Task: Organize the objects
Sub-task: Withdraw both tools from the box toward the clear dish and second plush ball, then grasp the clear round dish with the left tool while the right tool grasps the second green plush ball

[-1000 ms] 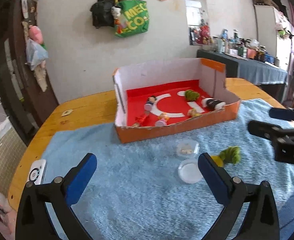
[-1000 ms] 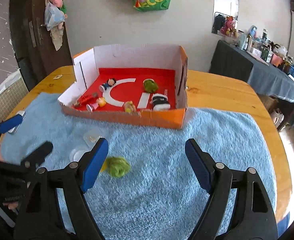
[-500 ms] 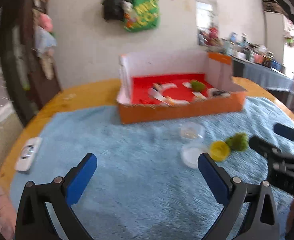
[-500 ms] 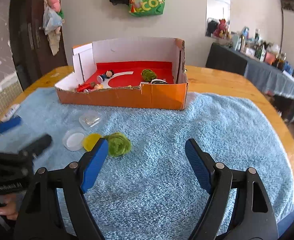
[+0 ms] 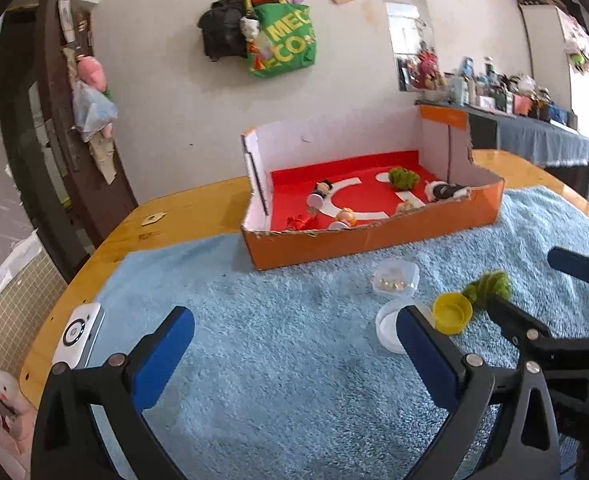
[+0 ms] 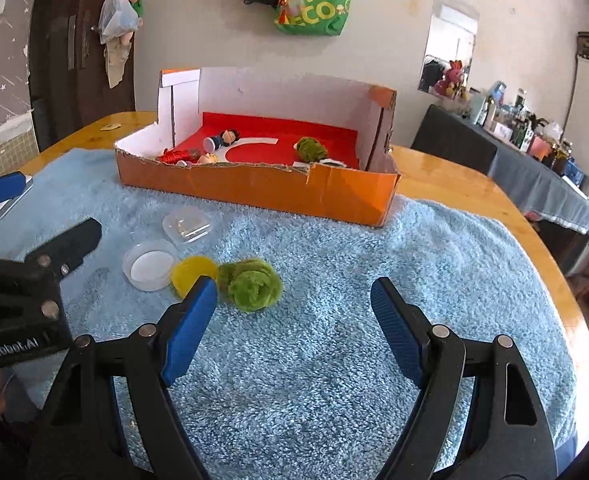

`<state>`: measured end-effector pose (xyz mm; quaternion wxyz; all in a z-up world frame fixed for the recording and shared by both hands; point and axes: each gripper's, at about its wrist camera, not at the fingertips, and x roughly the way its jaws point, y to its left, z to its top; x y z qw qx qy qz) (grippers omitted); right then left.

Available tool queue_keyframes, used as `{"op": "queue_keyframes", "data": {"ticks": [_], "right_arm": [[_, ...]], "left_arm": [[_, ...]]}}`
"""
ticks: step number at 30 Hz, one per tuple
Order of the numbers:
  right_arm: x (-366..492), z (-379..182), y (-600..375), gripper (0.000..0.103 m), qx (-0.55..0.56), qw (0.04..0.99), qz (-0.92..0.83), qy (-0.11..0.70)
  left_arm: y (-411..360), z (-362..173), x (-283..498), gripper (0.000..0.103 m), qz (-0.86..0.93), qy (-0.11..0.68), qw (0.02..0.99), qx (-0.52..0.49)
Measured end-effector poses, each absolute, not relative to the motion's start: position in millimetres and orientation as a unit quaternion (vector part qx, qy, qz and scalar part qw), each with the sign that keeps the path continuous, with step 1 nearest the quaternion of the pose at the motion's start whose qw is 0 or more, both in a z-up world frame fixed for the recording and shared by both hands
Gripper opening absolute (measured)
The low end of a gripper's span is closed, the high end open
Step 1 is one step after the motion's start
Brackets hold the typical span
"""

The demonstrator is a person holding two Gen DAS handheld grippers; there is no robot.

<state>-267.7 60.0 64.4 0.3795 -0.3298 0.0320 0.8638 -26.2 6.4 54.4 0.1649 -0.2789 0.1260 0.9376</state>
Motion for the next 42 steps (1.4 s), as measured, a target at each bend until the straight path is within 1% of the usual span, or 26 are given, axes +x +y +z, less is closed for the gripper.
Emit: {"op": "queue_keyframes", "data": {"ticks": [7,9,15,17,20,21,22,24,25,26,27,29,30,32,33,34,36,37,39,42], "right_arm": [[-270.1,63.1,71.4,0.079,-0.349,0.376,0.857,0.046],[-270.6,61.9,73.9,0.079,-0.355,0.371,0.856,0.052],[-271.2,61.3,78.0,0.079,-0.365,0.362,0.856,0.060],[-271.3,61.8,79.6,0.079,-0.368,0.355,0.857,0.063],[-271.6,61.6,84.4,0.079,-0.374,0.343,0.859,0.071],[-271.1,61.4,87.0,0.079,-0.374,0.337,0.860,0.077],[-271.1,61.3,88.8,0.077,-0.376,0.332,0.861,0.082],[-272.4,60.4,91.8,0.069,-0.381,0.319,0.863,0.093],[-273.4,59.7,92.1,0.064,-0.383,0.317,0.862,0.094],[-274.9,58.3,92.5,0.061,-0.388,0.315,0.861,0.094],[-276.9,56.3,92.7,0.059,-0.393,0.312,0.860,0.094],[-278.3,55.1,91.4,0.052,-0.393,0.307,0.862,0.094],[-279.4,54.6,90.3,0.051,-0.394,0.306,0.862,0.091],[-281.7,54.1,87.5,0.040,-0.393,0.300,0.865,0.085],[-283.0,53.6,86.8,0.038,-0.393,0.296,0.866,0.085],[-284.1,53.2,85.7,0.033,-0.393,0.292,0.868,0.084],[-285.9,52.5,83.6,0.030,-0.391,0.289,0.870,0.081],[-286.4,52.6,83.2,0.025,-0.390,0.286,0.872,0.080],[-286.6,52.5,81.6,0.024,-0.385,0.283,0.875,0.078],[-283.3,54.5,79.5,0.023,-0.372,0.284,0.880,0.079]], "left_arm": [[14.8,47.9,-35.0,0.101,0.917,0.144,0.211,-0.308],[16.9,45.8,-36.6,0.096,0.909,0.144,0.231,-0.316],[22.4,41.1,-37.3,0.094,0.887,0.146,0.281,-0.336],[25.0,38.7,-38.0,0.091,0.875,0.147,0.303,-0.348],[29.7,34.8,-41.4,0.090,0.859,0.149,0.325,-0.366],[31.1,32.9,-43.4,0.087,0.855,0.148,0.331,-0.372],[32.2,31.4,-45.3,0.085,0.850,0.147,0.336,-0.379],[34.3,28.1,-50.7,0.077,0.844,0.145,0.340,-0.390],[35.7,25.9,-53.4,0.075,0.841,0.145,0.340,-0.396],[37.7,23.8,-56.0,0.073,0.838,0.146,0.339,-0.402],[38.8,23.3,-57.3,0.073,0.837,0.144,0.342,-0.403],[40.2,23.5,-57.8,0.071,0.837,0.146,0.342,-0.401],[41.6,23.2,-57.8,0.070,0.837,0.150,0.343,-0.400],[42.7,23.3,-57.4,0.066,0.836,0.150,0.347,-0.398],[42.9,23.2,-57.5,0.065,0.835,0.149,0.349,-0.398],[42.9,23.1,-57.4,0.063,0.835,0.148,0.351,-0.397],[43.1,23.3,-57.4,0.053,0.834,0.144,0.357,-0.396],[43.7,23.4,-57.0,0.050,0.834,0.145,0.358,-0.394],[44.8,23.4,-55.3,0.043,0.834,0.146,0.362,-0.390],[44.7,23.1,-53.3,0.043,0.838,0.146,0.359,-0.385]]}}
